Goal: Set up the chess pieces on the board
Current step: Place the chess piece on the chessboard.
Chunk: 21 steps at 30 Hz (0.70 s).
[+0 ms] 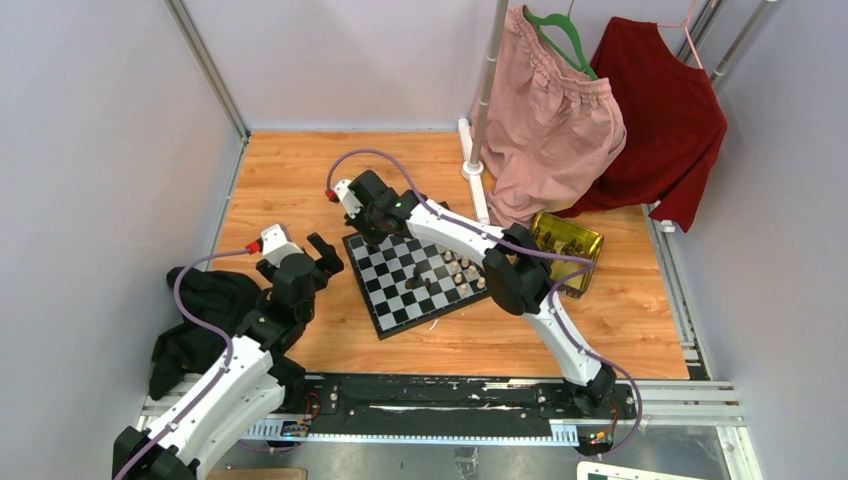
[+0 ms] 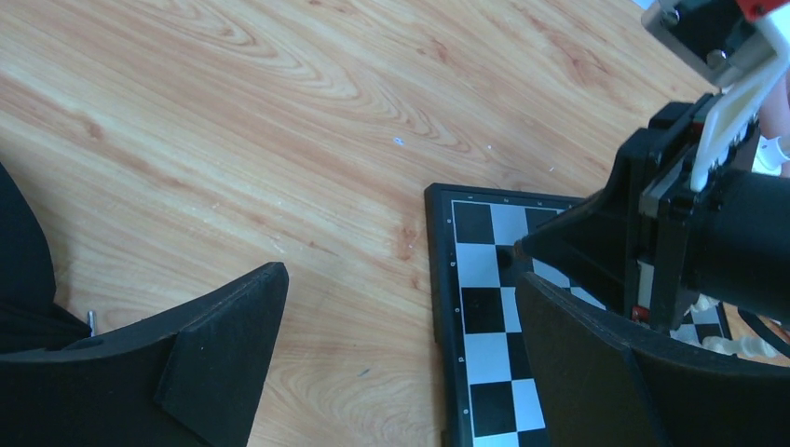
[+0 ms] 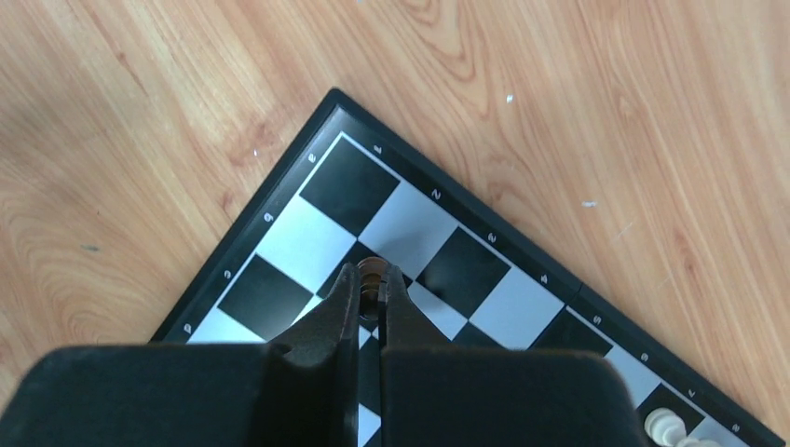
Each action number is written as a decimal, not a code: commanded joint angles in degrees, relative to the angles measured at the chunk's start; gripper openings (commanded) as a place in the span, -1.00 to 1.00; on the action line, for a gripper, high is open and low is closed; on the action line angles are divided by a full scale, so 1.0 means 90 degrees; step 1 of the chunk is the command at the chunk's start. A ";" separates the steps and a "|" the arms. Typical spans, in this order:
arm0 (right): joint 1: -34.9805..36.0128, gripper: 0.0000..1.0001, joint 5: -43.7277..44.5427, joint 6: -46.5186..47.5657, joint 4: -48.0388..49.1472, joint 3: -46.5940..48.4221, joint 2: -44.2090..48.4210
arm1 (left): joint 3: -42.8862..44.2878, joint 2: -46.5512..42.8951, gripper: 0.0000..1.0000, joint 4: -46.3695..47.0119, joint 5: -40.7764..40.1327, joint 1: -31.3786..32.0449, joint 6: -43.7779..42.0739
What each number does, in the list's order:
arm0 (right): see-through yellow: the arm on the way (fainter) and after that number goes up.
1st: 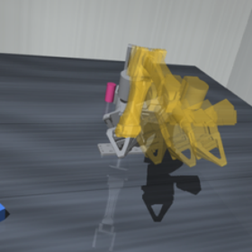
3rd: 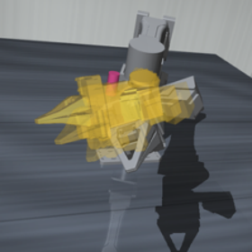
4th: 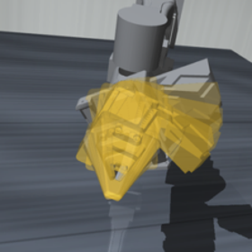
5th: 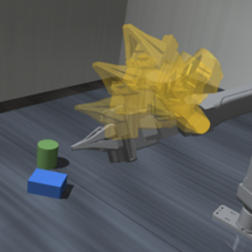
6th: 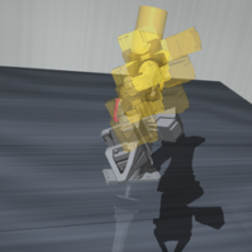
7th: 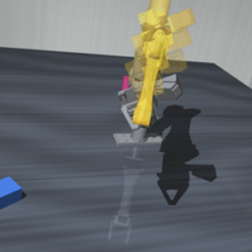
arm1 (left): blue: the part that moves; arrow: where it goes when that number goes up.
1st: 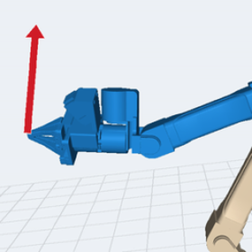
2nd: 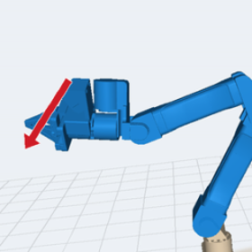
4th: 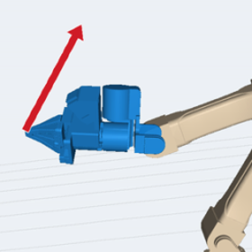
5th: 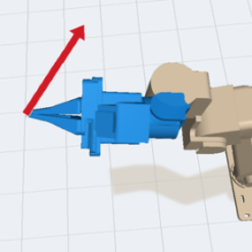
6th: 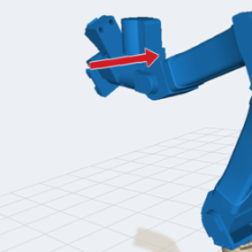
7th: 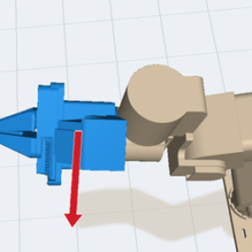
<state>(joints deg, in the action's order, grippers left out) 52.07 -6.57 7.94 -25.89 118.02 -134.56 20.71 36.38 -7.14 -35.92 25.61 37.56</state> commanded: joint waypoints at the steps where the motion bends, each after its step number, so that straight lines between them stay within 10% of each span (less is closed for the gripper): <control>1: 0.0142 -1.00 0.0237 0.0152 -0.0257 0.0610 -0.0358 | -0.0105 -0.0131 0.97 -0.0042 0.0034 0.0043 0.0055; 21: 0.0143 -1.00 0.0729 0.0337 -0.0447 0.1365 -0.0959 | -0.0319 -0.0244 0.96 0.0029 0.0112 0.0045 -0.0012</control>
<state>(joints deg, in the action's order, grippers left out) 52.73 -1.69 9.54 -28.03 127.90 -141.40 18.50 34.59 -7.84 -34.70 25.63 37.91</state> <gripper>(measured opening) 0.048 0.983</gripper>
